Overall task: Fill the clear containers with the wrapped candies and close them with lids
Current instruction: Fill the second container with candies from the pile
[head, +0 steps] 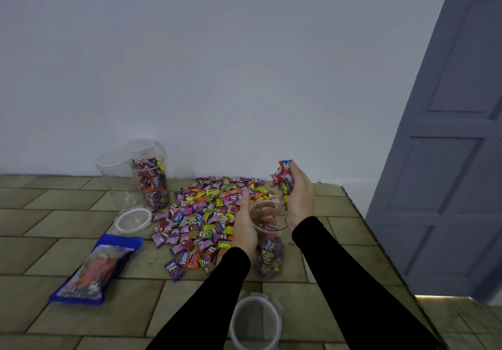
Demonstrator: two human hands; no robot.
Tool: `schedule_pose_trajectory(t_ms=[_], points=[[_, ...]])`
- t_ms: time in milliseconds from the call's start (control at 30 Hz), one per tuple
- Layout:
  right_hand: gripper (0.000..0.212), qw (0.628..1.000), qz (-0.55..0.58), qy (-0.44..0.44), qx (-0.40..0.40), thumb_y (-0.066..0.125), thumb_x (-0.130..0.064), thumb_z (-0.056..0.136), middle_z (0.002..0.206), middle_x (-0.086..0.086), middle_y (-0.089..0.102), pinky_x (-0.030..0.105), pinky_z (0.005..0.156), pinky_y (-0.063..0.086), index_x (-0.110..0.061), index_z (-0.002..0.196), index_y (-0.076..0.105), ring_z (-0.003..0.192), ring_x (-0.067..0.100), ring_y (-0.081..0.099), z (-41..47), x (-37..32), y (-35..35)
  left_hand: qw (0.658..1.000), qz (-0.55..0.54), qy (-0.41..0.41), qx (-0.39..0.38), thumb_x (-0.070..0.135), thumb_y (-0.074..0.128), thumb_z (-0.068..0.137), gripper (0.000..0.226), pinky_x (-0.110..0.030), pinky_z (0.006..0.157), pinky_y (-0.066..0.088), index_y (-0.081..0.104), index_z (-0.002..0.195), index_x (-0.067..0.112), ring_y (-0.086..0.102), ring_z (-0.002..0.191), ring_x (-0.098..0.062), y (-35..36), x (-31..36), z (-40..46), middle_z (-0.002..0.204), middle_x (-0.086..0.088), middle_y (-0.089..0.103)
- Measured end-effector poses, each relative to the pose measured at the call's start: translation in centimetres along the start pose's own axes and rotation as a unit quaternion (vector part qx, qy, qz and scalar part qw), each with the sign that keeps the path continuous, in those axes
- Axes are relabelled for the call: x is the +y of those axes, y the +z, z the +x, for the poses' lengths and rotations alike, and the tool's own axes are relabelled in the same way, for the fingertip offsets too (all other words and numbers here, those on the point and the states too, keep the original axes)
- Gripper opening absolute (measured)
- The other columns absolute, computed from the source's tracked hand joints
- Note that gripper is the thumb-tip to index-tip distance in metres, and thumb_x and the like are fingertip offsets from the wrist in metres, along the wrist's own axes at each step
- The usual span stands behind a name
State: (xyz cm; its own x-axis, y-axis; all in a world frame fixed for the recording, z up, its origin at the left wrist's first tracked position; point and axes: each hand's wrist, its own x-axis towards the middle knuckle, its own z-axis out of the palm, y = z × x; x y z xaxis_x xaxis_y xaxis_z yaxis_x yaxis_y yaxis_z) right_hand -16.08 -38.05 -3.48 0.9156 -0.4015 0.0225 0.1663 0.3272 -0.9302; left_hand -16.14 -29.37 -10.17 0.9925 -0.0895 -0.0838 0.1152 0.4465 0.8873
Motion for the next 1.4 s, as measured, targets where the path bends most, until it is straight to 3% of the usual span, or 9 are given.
schedule_pose_trajectory(t_ms=[100, 267, 367, 733, 967, 1100, 1200, 1267, 1400], points=[[0.037, 0.999, 0.038, 0.007, -0.020, 0.051, -0.025, 0.097, 0.108, 0.023, 0.062, 0.018, 0.046, 0.047, 0.000, 0.124, 0.054, 0.062, 0.013, 0.064, 0.1, -0.3, -0.1, 1.000, 0.013, 0.010, 0.003, 0.068, 0.030, 0.093, 0.076, -0.036, 0.069, 0.053, 0.077, 0.087, 0.008, 0.061, 0.070, -0.026, -0.1, 0.0, 0.1, 0.086, -0.017, 0.073], [0.010, 0.996, 0.025, -0.038, -0.078, 0.052, -0.011, 0.093, 0.084, 0.012, 0.064, 0.023, 0.055, 0.050, -0.009, 0.089, 0.060, 0.067, 0.018, 0.065, -0.4, -0.6, -0.3, 1.000, 0.008, 0.019, 0.014, 0.065, 0.033, 0.093, 0.072, -0.039, 0.075, 0.052, 0.078, 0.081, 0.010, 0.062, 0.076, -0.031, -0.1, 0.0, 0.0, 0.087, -0.019, 0.072], [0.015, 0.995, 0.008, -0.053, -0.085, 0.050, -0.004, 0.093, 0.080, 0.005, 0.064, 0.016, 0.053, 0.049, -0.014, 0.084, 0.057, 0.060, 0.008, 0.065, -0.7, -0.9, -0.2, 1.000, 0.010, 0.022, 0.014, 0.064, 0.031, 0.094, 0.073, -0.039, 0.073, 0.052, 0.078, 0.081, 0.009, 0.061, 0.072, -0.030, -0.2, 0.0, 0.0, 0.086, -0.019, 0.073], [0.012, 0.995, 0.008, -0.056, -0.088, 0.054, -0.005, 0.092, 0.091, 0.013, 0.065, 0.020, 0.054, 0.052, -0.016, 0.091, 0.055, 0.062, 0.015, 0.066, -1.0, -0.8, -0.5, 0.999, -0.020, 0.015, 0.033, 0.063, 0.038, 0.093, 0.065, -0.044, 0.083, 0.049, 0.078, 0.083, 0.013, 0.062, 0.076, -0.031, -0.2, 0.0, 0.3, 0.087, -0.018, 0.073], [0.013, 0.994, 0.021, -0.031, -0.105, 0.051, -0.003, 0.091, 0.085, 0.018, 0.063, 0.027, 0.048, 0.051, -0.016, 0.092, 0.053, 0.051, 0.026, 0.061, -0.9, -0.8, -0.6, 0.999, -0.039, -0.004, 0.021, 0.064, 0.040, 0.092, 0.066, -0.048, 0.092, 0.052, 0.077, 0.095, 0.009, 0.067, 0.095, -0.037, -0.2, -0.1, 0.2, 0.100, -0.022, 0.071], [0.020, 0.992, 0.005, -0.049, -0.114, 0.052, 0.005, 0.079, 0.062, 0.009, 0.057, 0.019, 0.040, 0.041, -0.014, 0.079, 0.044, 0.049, 0.025, 0.060, -0.6, -0.7, -0.7, 0.998, -0.046, -0.002, 0.039, 0.070, 0.050, 0.084, 0.072, -0.057, 0.101, 0.043, 0.075, 0.095, 0.004, 0.060, 0.099, -0.043, -0.1, 0.0, 0.1, 0.103, -0.026, 0.069], [0.028, 0.991, 0.000, -0.054, -0.124, 0.046, 0.011, 0.067, 0.067, 0.013, 0.053, 0.023, 0.046, 0.041, -0.016, 0.071, 0.039, 0.058, 0.028, 0.059, -0.4, -0.4, -0.7, 0.998, -0.052, 0.000, 0.033, 0.073, 0.057, 0.076, 0.081, -0.056, 0.105, 0.041, 0.071, 0.106, 0.000, 0.060, 0.110, -0.045, -0.1, -0.1, 0.3, 0.113, -0.027, 0.066], [0.032, 0.989, 0.022, -0.046, -0.137, 0.040, 0.016, 0.064, 0.069, 0.013, 0.057, 0.027, 0.049, 0.040, -0.015, 0.069, 0.036, 0.055, 0.027, 0.055, -0.2, -0.2, -0.6, 0.998, -0.050, 0.006, 0.035, 0.068, 0.050, 0.084, 0.074, -0.053, 0.102, 0.044, 0.072, 0.101, 0.000, 0.062, 0.106, -0.043, -0.3, -0.3, 0.5, 0.109, -0.028, 0.067], [0.030, 0.992, -0.017, -0.049, -0.117, 0.040, 0.014, 0.067, 0.064, 0.006, 0.056, 0.024, 0.047, 0.036, -0.015, 0.069, 0.040, 0.049, 0.020, 0.050, -0.1, -0.1, -0.7, 0.999, -0.025, 0.010, 0.026, 0.061, 0.038, 0.093, 0.069, -0.043, 0.081, 0.053, 0.076, 0.080, 0.004, 0.067, 0.083, -0.036, -0.2, 0.1, 0.3, 0.089, -0.023, 0.072]])
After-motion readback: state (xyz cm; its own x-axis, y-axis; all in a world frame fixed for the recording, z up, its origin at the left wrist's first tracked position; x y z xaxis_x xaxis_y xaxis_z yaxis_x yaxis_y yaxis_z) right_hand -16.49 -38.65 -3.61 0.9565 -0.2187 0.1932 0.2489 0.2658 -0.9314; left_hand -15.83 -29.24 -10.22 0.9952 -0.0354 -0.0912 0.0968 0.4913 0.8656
